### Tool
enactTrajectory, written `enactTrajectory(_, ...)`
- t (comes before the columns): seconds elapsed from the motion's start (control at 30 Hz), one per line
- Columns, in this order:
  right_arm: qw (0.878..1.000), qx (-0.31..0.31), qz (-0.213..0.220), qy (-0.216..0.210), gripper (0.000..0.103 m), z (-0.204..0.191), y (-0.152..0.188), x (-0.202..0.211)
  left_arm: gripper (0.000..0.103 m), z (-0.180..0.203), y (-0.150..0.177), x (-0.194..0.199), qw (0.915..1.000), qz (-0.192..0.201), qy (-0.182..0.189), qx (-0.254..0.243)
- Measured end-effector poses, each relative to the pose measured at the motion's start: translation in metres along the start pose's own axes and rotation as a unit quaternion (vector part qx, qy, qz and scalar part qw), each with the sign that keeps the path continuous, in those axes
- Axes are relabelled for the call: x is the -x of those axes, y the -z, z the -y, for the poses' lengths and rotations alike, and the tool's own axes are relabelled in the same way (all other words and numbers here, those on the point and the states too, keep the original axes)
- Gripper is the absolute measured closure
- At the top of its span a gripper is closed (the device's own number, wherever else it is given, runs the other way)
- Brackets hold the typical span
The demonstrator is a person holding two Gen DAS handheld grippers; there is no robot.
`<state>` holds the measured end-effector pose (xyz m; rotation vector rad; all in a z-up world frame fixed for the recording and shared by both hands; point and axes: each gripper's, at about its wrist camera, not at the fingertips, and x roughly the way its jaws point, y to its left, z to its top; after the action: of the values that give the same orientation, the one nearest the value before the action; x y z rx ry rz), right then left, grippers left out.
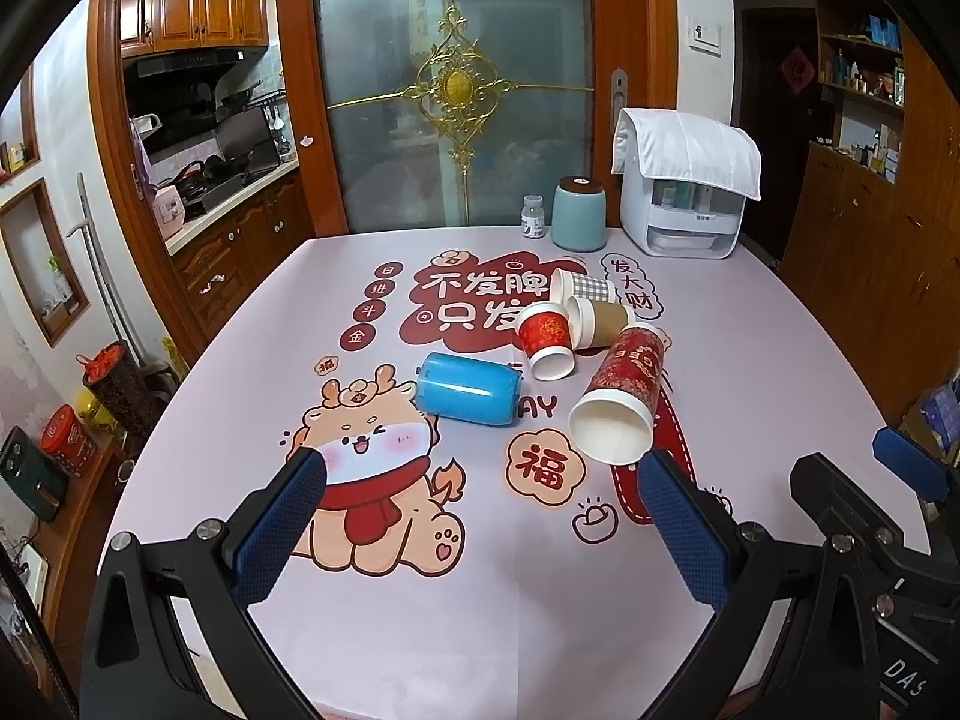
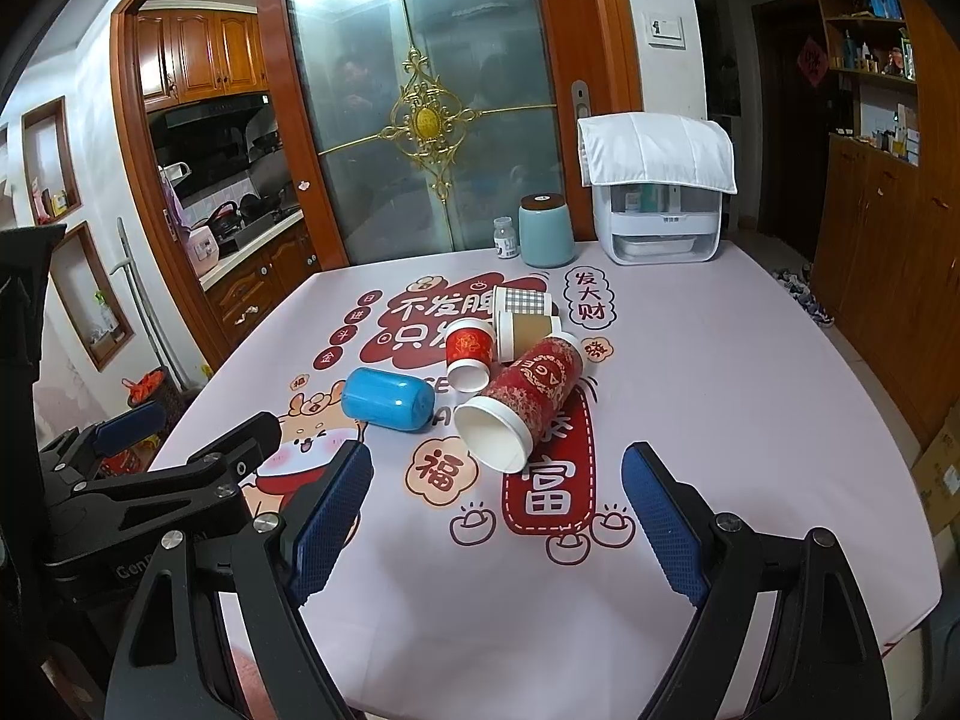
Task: Flip cup upside down
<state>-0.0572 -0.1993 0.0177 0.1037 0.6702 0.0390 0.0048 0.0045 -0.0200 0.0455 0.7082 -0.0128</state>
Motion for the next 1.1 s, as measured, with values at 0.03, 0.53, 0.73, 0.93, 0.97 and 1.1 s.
enactTrajectory(0.03, 1.000, 0.000, 0.000, 0.000, 0.016, 0.000, 0.001, -0.001, 0.001, 0.000, 0.000, 0.000, 1.0000, 0.000, 0.000, 0.000)
enactTrajectory(0.53, 1.000, 0.000, 0.001, -0.001, 0.016, 0.000, 0.001, -0.001, 0.001, -0.003, 0.002, -0.005, 0.9999, -0.010, 0.012, 0.004)
enactTrajectory(0.73, 1.000, -0.004, -0.007, -0.003, 0.016, -0.001, 0.001, -0.004, 0.001, -0.005, 0.000, -0.017, 0.9985, -0.031, 0.043, 0.008)
enactTrajectory(0.93, 1.000, 0.010, -0.013, -0.003, 0.016, -0.003, -0.006, -0.013, 0.001, -0.004, -0.014, -0.028, 0.9964, -0.035, 0.070, -0.032)
enactTrajectory(0.97, 1.000, 0.014, -0.014, 0.000, 0.016, -0.004, -0.008, -0.016, 0.001, -0.003, -0.017, -0.029, 0.9958, -0.034, 0.075, -0.040)
enactTrajectory(1.1, 0.999, 0.017, -0.033, -0.002, 0.016, -0.005, -0.018, -0.035, 0.001, -0.004, -0.033, -0.040, 0.9936, -0.015, 0.071, -0.087)
